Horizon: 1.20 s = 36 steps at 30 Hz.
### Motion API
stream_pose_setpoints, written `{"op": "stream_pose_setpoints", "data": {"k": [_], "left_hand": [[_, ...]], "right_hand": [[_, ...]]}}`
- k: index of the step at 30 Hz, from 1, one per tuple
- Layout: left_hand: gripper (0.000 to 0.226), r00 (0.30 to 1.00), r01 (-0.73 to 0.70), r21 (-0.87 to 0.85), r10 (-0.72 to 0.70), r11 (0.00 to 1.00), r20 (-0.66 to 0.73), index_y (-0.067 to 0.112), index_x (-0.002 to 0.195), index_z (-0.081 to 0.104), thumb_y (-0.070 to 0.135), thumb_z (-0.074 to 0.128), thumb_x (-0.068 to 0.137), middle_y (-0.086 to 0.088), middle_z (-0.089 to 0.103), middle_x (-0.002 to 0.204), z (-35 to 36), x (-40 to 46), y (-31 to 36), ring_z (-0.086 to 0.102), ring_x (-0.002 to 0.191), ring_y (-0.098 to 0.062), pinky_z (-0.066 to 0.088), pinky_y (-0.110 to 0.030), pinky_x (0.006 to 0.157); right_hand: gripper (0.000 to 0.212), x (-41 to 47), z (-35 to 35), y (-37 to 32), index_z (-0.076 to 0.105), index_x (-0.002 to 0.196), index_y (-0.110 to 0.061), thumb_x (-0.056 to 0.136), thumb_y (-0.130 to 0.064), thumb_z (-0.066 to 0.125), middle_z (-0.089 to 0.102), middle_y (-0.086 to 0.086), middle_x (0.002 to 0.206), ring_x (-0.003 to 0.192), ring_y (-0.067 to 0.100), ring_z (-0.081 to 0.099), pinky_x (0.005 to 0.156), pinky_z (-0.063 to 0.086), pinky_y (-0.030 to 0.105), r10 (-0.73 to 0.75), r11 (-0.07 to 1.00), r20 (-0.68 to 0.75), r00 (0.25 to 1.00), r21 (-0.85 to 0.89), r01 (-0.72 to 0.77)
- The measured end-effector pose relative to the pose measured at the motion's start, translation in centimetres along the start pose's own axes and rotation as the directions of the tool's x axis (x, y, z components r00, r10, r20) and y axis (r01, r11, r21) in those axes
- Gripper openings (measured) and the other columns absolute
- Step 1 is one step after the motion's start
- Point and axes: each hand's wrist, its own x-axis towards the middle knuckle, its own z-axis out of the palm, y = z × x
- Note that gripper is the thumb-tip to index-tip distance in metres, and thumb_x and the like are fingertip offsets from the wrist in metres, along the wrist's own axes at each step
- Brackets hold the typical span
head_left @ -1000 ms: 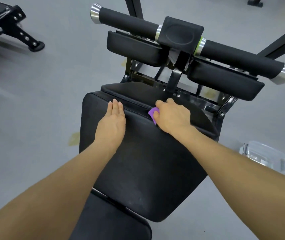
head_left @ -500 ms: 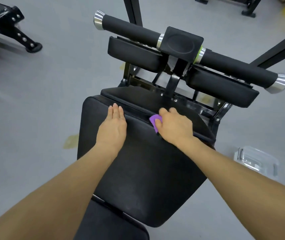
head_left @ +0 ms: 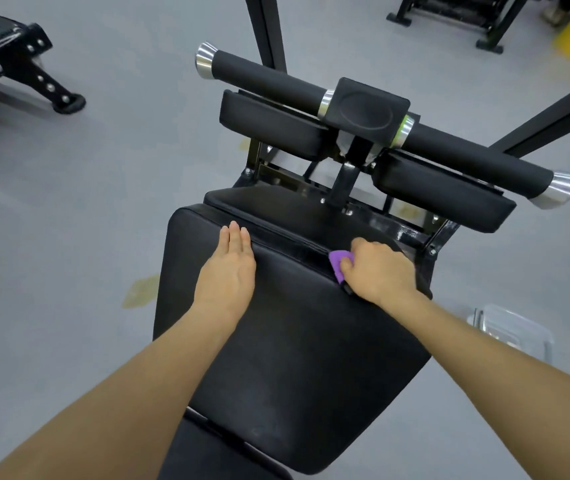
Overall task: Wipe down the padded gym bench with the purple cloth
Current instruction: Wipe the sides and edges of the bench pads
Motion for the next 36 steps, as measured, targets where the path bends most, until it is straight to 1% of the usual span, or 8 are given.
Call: {"op": "stream_pose_setpoints", "data": {"k": [5, 11, 16, 22, 26, 30, 33, 36], "left_hand": [[0.066, 1.0, 0.002, 0.024, -0.002, 1.0, 0.001, 0.0, 0.147, -0.008, -0.01, 0.028, 0.092, -0.017, -0.009, 0.157, 0.3, 0.3, -0.1, -0.004, 0.146, -0.026, 0.037, -0.027, 0.105], [0.058, 0.998, 0.056, 0.002, -0.056, 0.998, -0.009, 0.006, 0.15, -0.001, 0.0, 0.027, 0.099, -0.009, -0.005, 0.159, 0.1, 0.4, -0.5, -0.002, 0.147, -0.021, 0.03, -0.032, 0.111], [0.058, 0.992, 0.121, -0.031, -0.12, 0.992, 0.026, 0.005, 0.15, 0.01, 0.01, 0.038, 0.099, -0.012, 0.004, 0.158, -1.2, -0.3, 1.6, 0.011, 0.145, -0.026, 0.017, -0.037, 0.117], [0.032, 0.967, -0.079, -0.029, 0.07, 0.996, -0.246, 0.011, 0.125, 0.054, 0.018, 0.046, 0.095, -0.006, 0.047, 0.125, -1.4, -2.0, 7.6, 0.048, 0.111, -0.023, 0.033, -0.033, 0.103], [0.029, 0.962, -0.132, -0.086, 0.107, 0.988, -0.253, 0.014, 0.123, 0.054, 0.021, 0.045, 0.097, -0.003, 0.048, 0.118, -0.6, -2.8, 10.7, 0.048, 0.105, -0.02, 0.037, -0.029, 0.093], [0.029, 0.961, -0.163, -0.1, 0.134, 0.982, -0.243, 0.014, 0.123, 0.056, 0.019, 0.042, 0.099, -0.002, 0.052, 0.117, 0.5, -2.9, 11.5, 0.049, 0.104, -0.02, 0.04, -0.03, 0.084], [0.027, 0.965, -0.134, -0.076, 0.113, 0.988, -0.236, 0.013, 0.118, 0.059, 0.02, 0.043, 0.099, -0.004, 0.053, 0.11, 0.8, -2.8, 11.6, 0.05, 0.1, -0.02, 0.039, -0.03, 0.071], [0.024, 0.969, -0.094, -0.052, 0.079, 0.994, -0.233, 0.012, 0.112, 0.061, 0.02, 0.043, 0.099, -0.004, 0.053, 0.105, 0.8, -2.6, 12.1, 0.049, 0.095, -0.02, 0.034, -0.029, 0.063]], "right_hand": [[0.025, 5.0, 1.2, -8.2, 0.046, 0.114, -0.018, 0.094, -0.032, 0.045, 0.053, 0.01, 0.112, 0.093, 0.032, 0.057, 0.068, 0.042, 0.036, -0.168, 0.963, -0.036, 0.985, 0.21, 0.172], [0.015, 3.5, 1.4, -4.3, 0.049, 0.101, -0.028, 0.088, -0.035, 0.048, 0.058, 0.004, 0.101, 0.086, 0.027, 0.056, 0.065, 0.041, 0.033, -0.185, 0.932, -0.011, 0.983, 0.315, 0.179], [0.013, -0.2, 1.1, 1.5, 0.05, 0.099, -0.027, 0.087, -0.033, 0.048, 0.058, 0.005, 0.101, 0.087, 0.029, 0.057, 0.065, 0.037, 0.033, -0.107, 0.966, 0.006, 0.994, 0.237, 0.103], [0.015, -4.5, 1.1, 10.5, 0.05, 0.096, -0.023, 0.089, -0.035, 0.046, 0.058, 0.005, 0.09, 0.075, 0.025, 0.054, 0.066, 0.047, 0.032, 0.063, 0.988, 0.037, 0.997, 0.141, -0.067], [0.016, -7.0, 2.7, 14.1, 0.044, 0.082, -0.021, 0.092, -0.033, 0.041, 0.063, 0.011, 0.092, 0.079, 0.031, 0.055, 0.069, 0.049, 0.036, 0.179, 0.968, 0.116, 0.977, 0.158, -0.196], [0.02, -6.1, 2.4, 11.7, 0.053, 0.101, -0.02, 0.095, -0.035, 0.041, 0.056, 0.008, 0.1, 0.089, 0.031, 0.056, 0.067, 0.042, 0.032, 0.094, 0.97, -0.162, 0.982, 0.236, -0.054], [0.027, -4.4, 2.3, 8.6, 0.054, 0.12, -0.028, 0.095, -0.035, 0.044, 0.051, 0.006, 0.11, 0.107, 0.027, 0.046, 0.079, 0.04, 0.035, -0.154, 0.955, -0.19, 0.969, 0.223, 0.196], [0.029, -4.0, 3.4, 8.3, 0.05, 0.124, -0.034, 0.096, -0.037, 0.043, 0.047, 0.002, 0.116, 0.112, 0.023, 0.039, 0.09, 0.038, 0.04, -0.133, 0.932, -0.177, 0.975, 0.311, 0.183]]}}
